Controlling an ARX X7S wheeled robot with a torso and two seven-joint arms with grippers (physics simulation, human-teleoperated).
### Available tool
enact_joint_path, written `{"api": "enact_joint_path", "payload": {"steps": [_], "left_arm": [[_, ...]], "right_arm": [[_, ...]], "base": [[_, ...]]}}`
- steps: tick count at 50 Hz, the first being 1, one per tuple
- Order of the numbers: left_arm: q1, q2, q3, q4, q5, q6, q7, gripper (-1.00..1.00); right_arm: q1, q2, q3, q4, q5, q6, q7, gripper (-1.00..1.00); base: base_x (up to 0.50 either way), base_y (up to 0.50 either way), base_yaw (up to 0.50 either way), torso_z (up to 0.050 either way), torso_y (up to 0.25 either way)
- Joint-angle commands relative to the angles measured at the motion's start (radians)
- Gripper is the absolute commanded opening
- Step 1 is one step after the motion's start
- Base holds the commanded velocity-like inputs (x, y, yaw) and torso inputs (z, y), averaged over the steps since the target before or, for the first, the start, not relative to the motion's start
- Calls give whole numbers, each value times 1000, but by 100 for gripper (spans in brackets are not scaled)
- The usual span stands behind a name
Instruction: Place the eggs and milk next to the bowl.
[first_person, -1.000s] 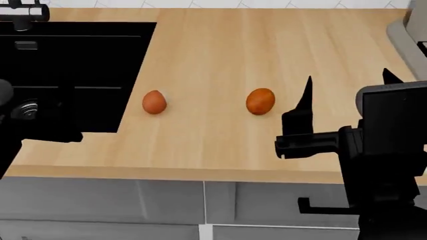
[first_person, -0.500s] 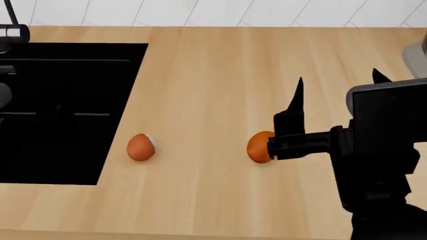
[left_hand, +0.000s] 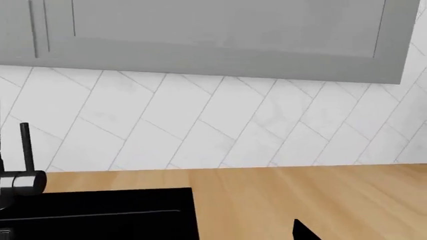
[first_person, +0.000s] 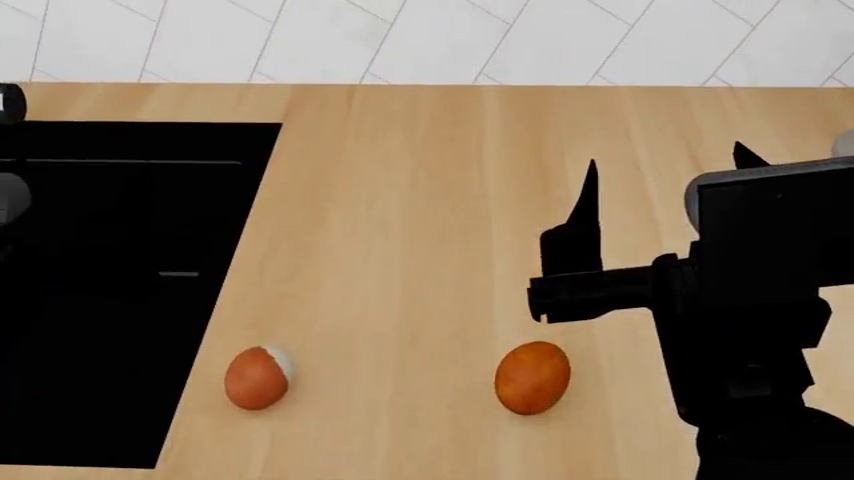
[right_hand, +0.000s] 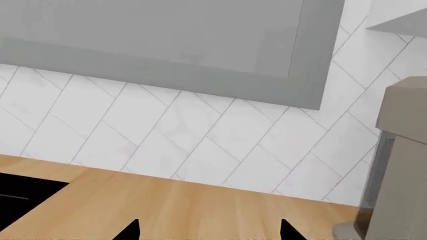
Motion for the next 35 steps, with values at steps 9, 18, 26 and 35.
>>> {"api": "enact_joint_path", "payload": {"steps": [9,18,26,35], "left_arm": [[-48,-119,83,45,-113,-202,112,100],[-87,-190,106,87,-208,-310,199,100],[-110,-227,145,105,-231,-344,244,100],[-120,-249,177,117,-248,-376,265,100]], "right_arm": [[-5,3,-1,-6,25,19,-8,100],[-9,3,-5,-11,35,27,-10,100],[-17,7,2,-10,40,22,-12,100],[-22,9,8,-15,48,24,-12,100]], "base": [[0,0,0,0,0],[0,0,0,0,0],[0,0,0,0,0],[0,0,0,0,0]]}}
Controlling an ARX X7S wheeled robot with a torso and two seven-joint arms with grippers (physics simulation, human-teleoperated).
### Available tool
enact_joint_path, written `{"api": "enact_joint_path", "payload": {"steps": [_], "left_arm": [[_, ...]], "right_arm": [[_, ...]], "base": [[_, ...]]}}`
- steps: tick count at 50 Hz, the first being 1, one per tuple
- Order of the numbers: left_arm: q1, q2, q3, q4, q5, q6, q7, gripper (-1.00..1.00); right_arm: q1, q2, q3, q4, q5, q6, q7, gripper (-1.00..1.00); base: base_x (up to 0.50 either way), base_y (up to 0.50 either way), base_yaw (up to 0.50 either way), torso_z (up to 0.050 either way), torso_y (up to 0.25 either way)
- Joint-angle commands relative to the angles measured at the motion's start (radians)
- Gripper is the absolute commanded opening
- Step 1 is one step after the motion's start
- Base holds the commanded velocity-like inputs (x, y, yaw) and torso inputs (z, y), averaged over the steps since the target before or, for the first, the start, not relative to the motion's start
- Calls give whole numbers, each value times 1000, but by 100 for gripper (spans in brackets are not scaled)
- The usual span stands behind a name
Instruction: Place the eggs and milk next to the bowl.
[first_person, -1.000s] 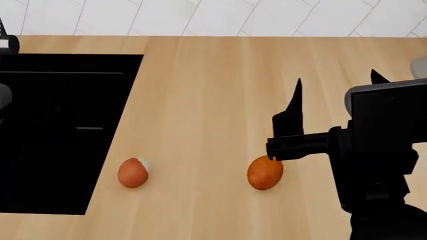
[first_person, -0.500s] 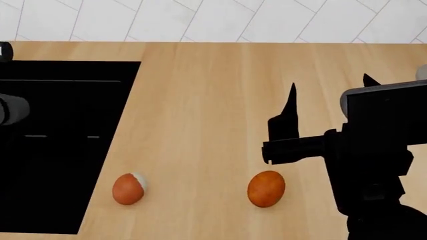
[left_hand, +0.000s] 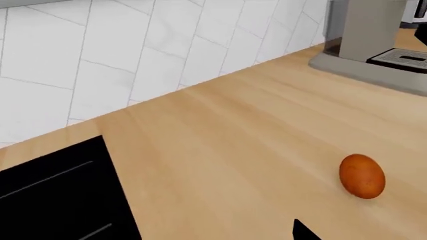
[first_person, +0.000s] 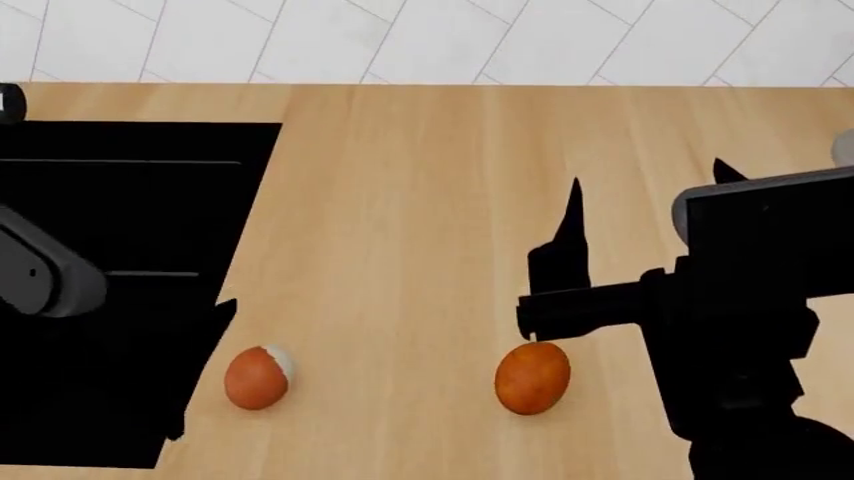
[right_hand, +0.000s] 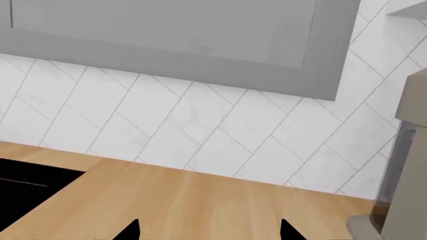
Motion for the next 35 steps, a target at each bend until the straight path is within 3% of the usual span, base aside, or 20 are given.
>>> {"api": "enact_joint_path", "payload": {"steps": [1,35], "left_arm": [[-20,-42,46,21,-33,-51,47,100],[-11,-26,180,-97,47,16,89,100]], "right_arm": [[-8,3,6,-4,9,0,-1,100],[-11,8,0,-1,23,3,6,100]], "base": [[0,0,0,0,0],[0,0,0,0,0]]}}
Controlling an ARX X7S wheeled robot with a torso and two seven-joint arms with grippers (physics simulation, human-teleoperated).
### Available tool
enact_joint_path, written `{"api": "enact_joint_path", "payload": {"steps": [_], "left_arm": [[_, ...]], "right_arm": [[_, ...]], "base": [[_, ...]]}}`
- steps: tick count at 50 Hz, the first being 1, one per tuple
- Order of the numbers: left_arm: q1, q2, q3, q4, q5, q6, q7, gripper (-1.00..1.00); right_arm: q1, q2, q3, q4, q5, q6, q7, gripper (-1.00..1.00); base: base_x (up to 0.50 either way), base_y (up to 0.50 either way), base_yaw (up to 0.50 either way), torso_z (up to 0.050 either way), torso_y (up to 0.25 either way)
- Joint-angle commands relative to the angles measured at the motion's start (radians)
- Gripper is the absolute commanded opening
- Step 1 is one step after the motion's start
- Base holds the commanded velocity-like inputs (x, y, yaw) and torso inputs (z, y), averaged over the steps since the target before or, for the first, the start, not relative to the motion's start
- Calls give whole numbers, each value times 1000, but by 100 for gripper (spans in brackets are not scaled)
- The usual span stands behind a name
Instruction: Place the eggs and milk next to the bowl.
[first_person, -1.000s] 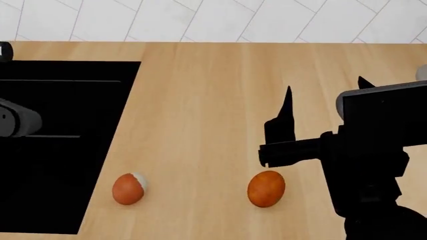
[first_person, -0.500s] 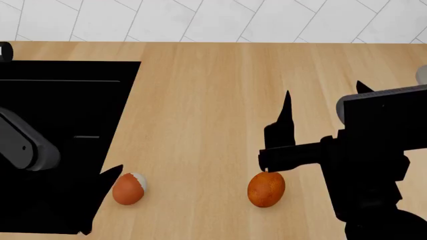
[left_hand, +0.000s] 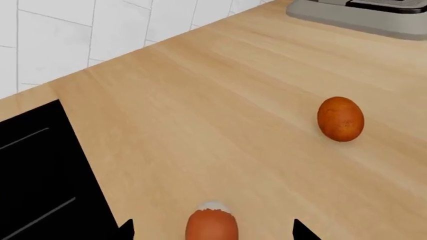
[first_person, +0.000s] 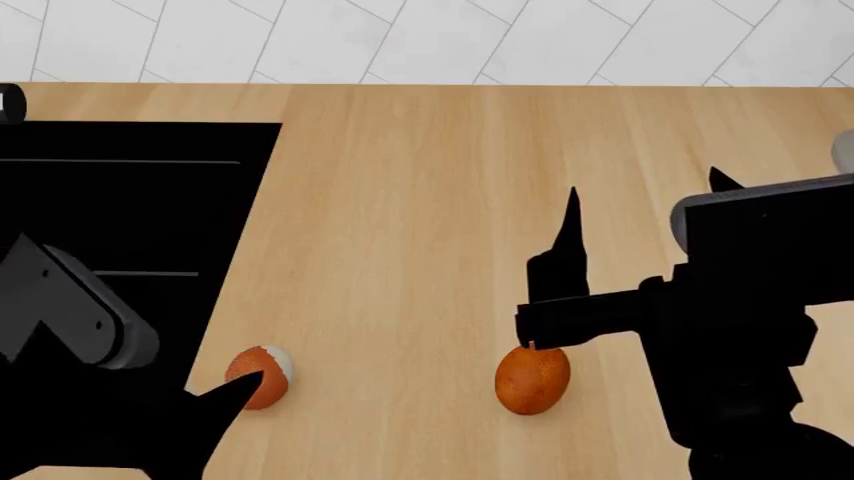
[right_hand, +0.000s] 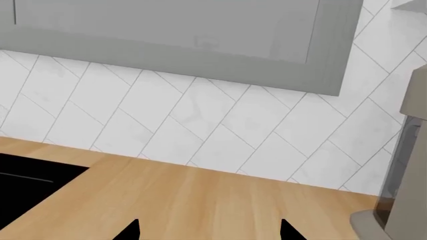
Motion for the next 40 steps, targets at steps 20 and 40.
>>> {"api": "enact_joint_path", "payload": {"steps": [20,40], "left_arm": [[-27,38,136,-181,107,99,55,100],[-50,74,209,-314,172,174,90,100]], "right_arm": [[21,1,-18,13,8,7,8,100],[24,1,-24,18,15,10,15,100]], "base": [[0,0,0,0,0],[0,0,0,0,0]]}}
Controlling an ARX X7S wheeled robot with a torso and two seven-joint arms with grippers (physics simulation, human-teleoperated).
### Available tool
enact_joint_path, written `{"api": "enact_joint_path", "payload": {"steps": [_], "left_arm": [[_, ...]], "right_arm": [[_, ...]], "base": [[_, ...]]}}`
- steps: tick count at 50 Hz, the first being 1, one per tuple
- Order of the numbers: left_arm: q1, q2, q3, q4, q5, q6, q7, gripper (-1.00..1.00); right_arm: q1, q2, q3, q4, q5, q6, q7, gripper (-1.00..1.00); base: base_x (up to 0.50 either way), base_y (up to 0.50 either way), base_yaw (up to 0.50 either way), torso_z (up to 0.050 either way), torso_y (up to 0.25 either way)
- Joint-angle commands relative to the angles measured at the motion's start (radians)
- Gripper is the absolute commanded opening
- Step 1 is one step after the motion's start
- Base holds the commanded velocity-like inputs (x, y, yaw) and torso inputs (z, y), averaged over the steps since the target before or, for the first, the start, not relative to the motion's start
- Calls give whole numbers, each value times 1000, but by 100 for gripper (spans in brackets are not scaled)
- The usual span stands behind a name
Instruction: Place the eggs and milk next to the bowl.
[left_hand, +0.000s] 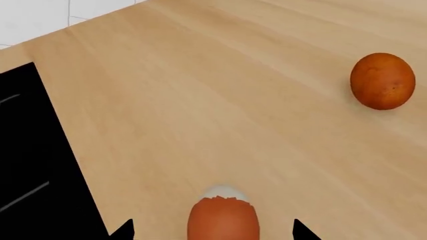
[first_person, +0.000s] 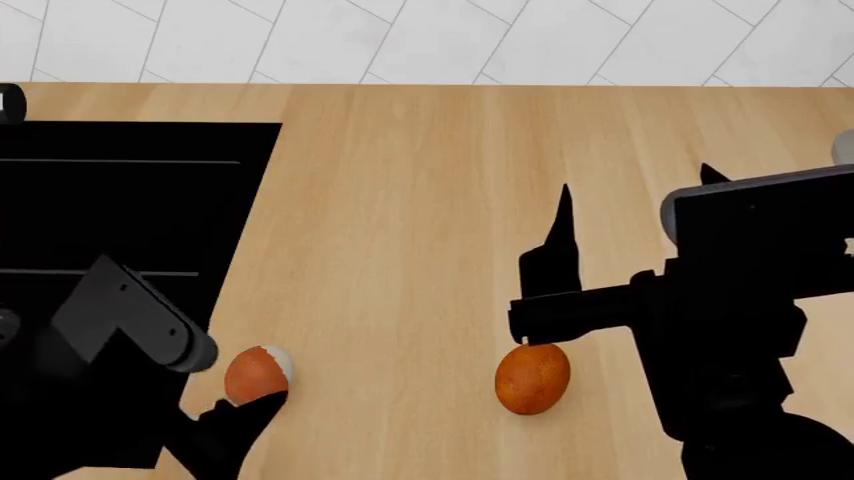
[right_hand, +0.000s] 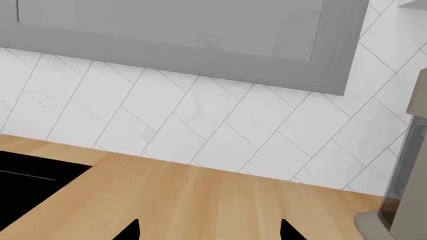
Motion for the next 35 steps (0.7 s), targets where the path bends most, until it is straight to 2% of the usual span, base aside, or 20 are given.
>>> {"api": "enact_joint_path", "payload": {"steps": [1,35], "left_arm": [[-10,19,34,-68,30,39,18,100],[-8,62,107,-186,78,110,51,100]], "right_arm": [[4,0,-5,5,3,1,4,100],[-4,9,-12,22,5,-16,9,100]], "base": [[0,0,0,0,0],[0,0,0,0,0]]}}
